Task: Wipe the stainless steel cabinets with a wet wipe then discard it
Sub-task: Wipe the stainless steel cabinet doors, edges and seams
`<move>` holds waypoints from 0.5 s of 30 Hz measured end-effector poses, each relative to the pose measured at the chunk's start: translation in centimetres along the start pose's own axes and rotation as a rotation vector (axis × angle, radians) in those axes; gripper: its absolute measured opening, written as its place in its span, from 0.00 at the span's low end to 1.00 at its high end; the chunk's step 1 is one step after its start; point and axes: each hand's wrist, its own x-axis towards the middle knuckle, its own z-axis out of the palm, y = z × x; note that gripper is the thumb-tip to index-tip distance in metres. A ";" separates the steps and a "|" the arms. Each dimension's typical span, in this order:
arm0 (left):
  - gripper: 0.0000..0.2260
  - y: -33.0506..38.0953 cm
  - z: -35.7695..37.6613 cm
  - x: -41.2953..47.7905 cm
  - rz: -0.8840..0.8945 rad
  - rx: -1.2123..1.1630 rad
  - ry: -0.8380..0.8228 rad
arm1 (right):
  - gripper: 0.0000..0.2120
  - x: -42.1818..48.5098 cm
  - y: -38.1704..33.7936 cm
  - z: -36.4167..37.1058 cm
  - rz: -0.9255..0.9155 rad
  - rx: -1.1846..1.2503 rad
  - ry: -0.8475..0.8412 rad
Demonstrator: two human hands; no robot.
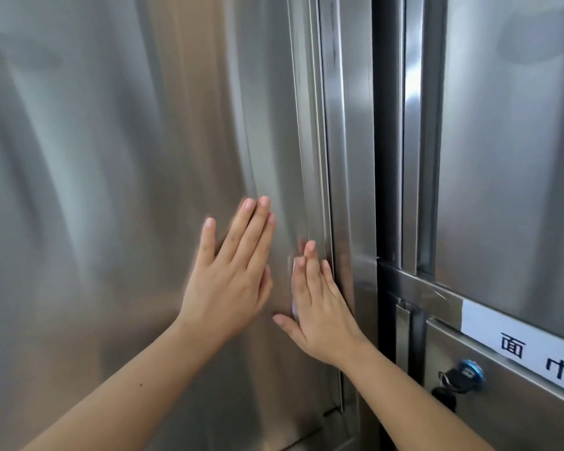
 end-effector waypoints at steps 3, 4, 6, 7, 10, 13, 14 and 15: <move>0.26 0.5 0.3 -0.5 0.013 0.021 0.000 | 0.38 0.9 0.0 0.0 0.021 0.040 0.021; 0.26 0.7 0.4 -0.8 0.018 0.024 -0.004 | 0.38 0.9 -0.1 0.2 0.028 0.056 0.027; 0.26 0.9 0.5 -1.3 0.029 0.025 -0.014 | 0.37 -0.2 -0.4 0.7 0.029 0.071 0.027; 0.26 0.9 0.5 -1.6 0.036 0.024 -0.020 | 0.37 -1.3 -0.6 1.1 0.023 0.065 0.013; 0.25 1.0 0.7 -2.4 0.064 0.021 -0.014 | 0.37 -4.8 -1.4 2.2 0.007 0.029 -0.059; 0.25 1.1 0.9 -2.9 0.086 0.046 -0.008 | 0.37 -5.6 -1.6 2.6 0.016 -0.019 -0.062; 0.25 1.2 0.9 -2.9 0.088 0.056 -0.008 | 0.37 -5.2 -1.4 2.5 0.011 -0.032 -0.052; 0.26 1.2 0.9 -3.0 0.088 0.065 -0.008 | 0.37 -4.5 -1.3 2.3 0.006 -0.029 -0.035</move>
